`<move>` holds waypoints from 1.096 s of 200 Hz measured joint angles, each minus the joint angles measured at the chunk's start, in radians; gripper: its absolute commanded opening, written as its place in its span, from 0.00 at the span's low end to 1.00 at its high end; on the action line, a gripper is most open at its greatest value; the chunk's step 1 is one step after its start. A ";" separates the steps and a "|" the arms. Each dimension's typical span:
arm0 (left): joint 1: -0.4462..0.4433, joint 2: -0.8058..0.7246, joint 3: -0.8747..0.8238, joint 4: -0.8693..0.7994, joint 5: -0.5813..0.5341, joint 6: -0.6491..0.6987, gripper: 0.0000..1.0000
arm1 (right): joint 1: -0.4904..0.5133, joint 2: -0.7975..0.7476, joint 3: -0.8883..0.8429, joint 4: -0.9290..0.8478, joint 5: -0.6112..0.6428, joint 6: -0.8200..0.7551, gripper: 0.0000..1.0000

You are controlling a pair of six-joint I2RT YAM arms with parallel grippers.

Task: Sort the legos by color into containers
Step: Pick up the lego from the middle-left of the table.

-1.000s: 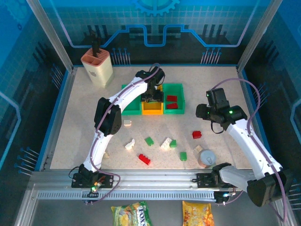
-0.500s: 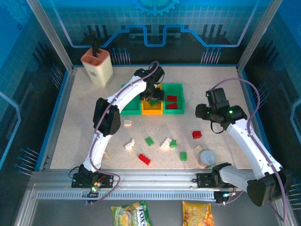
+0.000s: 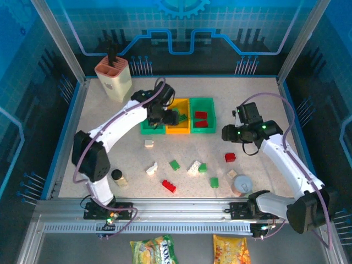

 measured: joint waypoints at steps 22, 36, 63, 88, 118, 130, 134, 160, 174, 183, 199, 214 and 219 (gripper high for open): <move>0.000 -0.082 -0.168 0.029 0.010 -0.019 0.71 | 0.002 0.018 -0.029 0.010 -0.015 -0.008 0.50; -0.001 -0.124 -0.256 0.040 0.021 -0.027 0.70 | 0.005 0.032 -0.045 0.014 -0.022 -0.011 0.50; -0.014 -0.192 -0.386 0.058 0.036 -0.042 0.66 | 0.011 0.045 -0.059 0.019 -0.025 -0.016 0.50; -0.029 -0.226 -0.481 0.073 0.053 -0.045 0.63 | 0.013 0.045 -0.060 0.026 -0.026 -0.021 0.50; -0.058 -0.230 -0.554 0.096 0.072 -0.060 0.63 | 0.013 0.045 -0.060 0.025 -0.026 -0.027 0.49; -0.073 -0.231 -0.579 0.107 0.077 -0.069 0.63 | 0.014 0.045 -0.060 0.025 -0.026 -0.027 0.49; -0.079 -0.231 -0.588 0.110 0.078 -0.071 0.63 | 0.014 0.045 -0.060 0.025 -0.026 -0.027 0.49; -0.101 -0.230 -0.637 0.133 0.078 -0.084 0.62 | 0.013 0.042 -0.060 0.025 -0.026 -0.033 0.49; -0.107 -0.230 -0.657 0.143 0.079 -0.095 0.61 | 0.013 0.037 -0.061 0.024 -0.026 -0.034 0.49; -0.113 -0.229 -0.667 0.151 0.082 -0.098 0.59 | 0.014 0.034 -0.061 0.024 -0.026 -0.034 0.49; -0.128 -0.224 -0.678 0.164 0.087 -0.105 0.56 | 0.014 0.027 -0.061 0.022 -0.026 -0.034 0.49; -0.147 -0.220 -0.685 0.173 0.089 -0.120 0.53 | 0.014 0.023 -0.061 0.021 -0.026 -0.034 0.48; -0.155 -0.218 -0.688 0.177 0.089 -0.125 0.51 | 0.014 0.021 -0.061 0.021 -0.026 -0.034 0.48</move>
